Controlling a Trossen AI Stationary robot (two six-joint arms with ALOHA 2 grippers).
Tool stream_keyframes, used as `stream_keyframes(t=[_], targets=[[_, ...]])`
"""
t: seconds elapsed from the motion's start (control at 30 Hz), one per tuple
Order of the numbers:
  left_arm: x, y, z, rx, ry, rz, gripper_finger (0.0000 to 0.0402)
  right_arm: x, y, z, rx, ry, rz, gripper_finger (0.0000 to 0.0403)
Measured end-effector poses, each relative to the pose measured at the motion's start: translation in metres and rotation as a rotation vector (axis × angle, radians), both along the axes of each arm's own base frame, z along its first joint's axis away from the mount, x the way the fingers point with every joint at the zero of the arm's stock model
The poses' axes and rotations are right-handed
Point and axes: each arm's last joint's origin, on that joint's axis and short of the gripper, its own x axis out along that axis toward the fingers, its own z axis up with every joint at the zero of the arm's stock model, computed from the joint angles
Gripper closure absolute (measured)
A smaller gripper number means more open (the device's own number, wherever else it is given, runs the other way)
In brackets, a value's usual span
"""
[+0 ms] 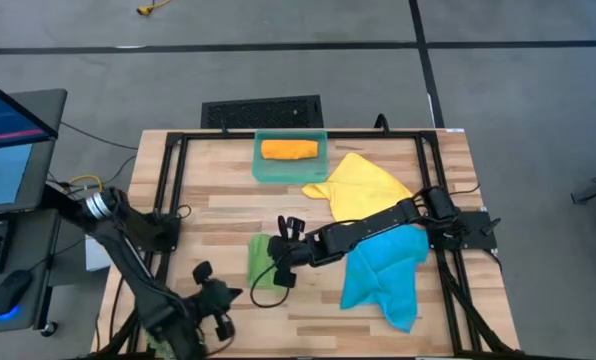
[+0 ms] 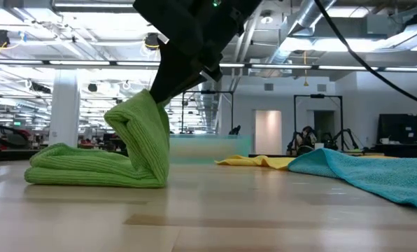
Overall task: Roll microfiber towels into tight, uniform cylinder then place into a basket
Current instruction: Fold the green towel
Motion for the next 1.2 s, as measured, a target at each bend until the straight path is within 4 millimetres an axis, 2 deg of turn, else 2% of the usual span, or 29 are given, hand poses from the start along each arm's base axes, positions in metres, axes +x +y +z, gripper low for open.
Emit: stream_keyframes(t=[0.17,0.3,0.5,0.7,0.97,1.2], targets=[[-0.020,0.017,-0.037,-0.171,-0.228,0.028,0.0401,0.000,0.000,0.000,0.000,0.000,0.000,0.0396],[-0.024,0.036,-0.057,-0.229,-0.354,0.041,0.0401,0.000,0.000,0.000,0.000,0.000,0.000,0.0396],[-0.019,0.066,-0.087,-0.278,-0.251,0.057,0.0401,0.000,0.000,0.000,0.000,0.000,0.001,0.0396],[-0.011,0.091,-0.104,-0.297,-0.150,0.116,0.0401,0.002,-0.001,0.001,0.006,-0.018,-0.001,0.0396],[0.006,0.123,-0.115,-0.348,0.006,0.152,0.0401,0.007,-0.011,0.003,0.039,-0.059,-0.048,0.0396],[0.014,0.132,-0.115,-0.349,0.079,0.064,0.0401,0.010,-0.023,0.003,0.067,-0.061,-0.102,0.0396]])
